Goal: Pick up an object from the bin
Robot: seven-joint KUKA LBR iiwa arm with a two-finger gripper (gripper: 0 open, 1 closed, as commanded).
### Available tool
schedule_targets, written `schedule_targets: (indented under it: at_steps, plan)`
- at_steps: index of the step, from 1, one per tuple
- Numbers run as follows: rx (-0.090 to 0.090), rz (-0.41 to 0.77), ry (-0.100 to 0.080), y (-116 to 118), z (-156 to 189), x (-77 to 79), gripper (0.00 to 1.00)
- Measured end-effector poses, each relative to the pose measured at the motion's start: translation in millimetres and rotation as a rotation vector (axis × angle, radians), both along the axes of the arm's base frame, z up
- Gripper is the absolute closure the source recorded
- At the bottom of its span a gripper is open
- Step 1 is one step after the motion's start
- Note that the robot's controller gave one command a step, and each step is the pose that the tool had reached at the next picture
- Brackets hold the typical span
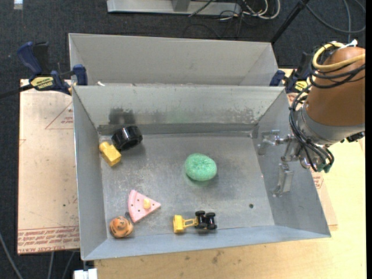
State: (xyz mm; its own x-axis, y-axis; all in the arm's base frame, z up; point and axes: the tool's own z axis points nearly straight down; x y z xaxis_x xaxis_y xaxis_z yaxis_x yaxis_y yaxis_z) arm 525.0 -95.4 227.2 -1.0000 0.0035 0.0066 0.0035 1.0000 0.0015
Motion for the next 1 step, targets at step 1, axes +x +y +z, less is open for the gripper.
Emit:
schedule_targets:
  at_steps: [1]
  plan:
    - [-0.001,0.003,-0.008,0.5,4.4,1.4,0.00]
